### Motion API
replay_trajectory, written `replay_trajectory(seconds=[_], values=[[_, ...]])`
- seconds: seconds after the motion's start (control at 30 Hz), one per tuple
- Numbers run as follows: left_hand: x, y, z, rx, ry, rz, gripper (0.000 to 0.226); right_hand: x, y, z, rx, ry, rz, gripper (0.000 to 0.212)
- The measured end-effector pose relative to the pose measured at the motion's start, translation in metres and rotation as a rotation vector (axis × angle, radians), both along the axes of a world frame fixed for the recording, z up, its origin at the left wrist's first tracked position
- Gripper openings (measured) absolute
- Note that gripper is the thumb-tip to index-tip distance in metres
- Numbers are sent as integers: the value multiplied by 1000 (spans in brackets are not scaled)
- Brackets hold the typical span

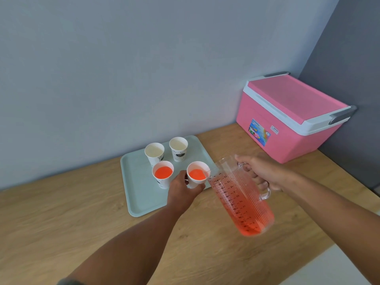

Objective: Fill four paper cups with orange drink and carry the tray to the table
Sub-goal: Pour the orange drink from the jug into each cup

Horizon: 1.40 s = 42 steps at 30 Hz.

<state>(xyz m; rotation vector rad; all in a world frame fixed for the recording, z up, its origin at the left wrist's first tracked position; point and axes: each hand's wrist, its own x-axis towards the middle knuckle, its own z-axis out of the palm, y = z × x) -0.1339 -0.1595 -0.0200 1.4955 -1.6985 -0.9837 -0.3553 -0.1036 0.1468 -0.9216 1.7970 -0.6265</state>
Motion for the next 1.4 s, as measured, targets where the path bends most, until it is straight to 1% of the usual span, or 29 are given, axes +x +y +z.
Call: replay_trajectory(seconds=[0.23,0.4,0.5,0.7,0.93,1.13,1.27,1.4], values=[[-1,-1,-6,19,-2,10,62,-1,-9,9,9,105,101,48],[-4,-3,-7,26,-1,7,63,-5,-16,5,27,125,140,45],[-5,-6,-9,20,-7,11,63,-8,-18,4,42,127,143,41],[-10,-10,-12,25,-13,13,65,-12,-22,6,79,108,124,44],[-13,-15,-14,27,-12,28,61,-16,-31,0,100,59,60,51],[-17,-21,-18,41,-12,87,58,-20,-30,-14,28,-20,73,56],[-23,-27,-23,63,-1,151,59,-18,-27,-23,-89,-64,57,61],[-28,-32,-30,88,3,209,59,-23,-23,-27,-184,-120,54,61]])
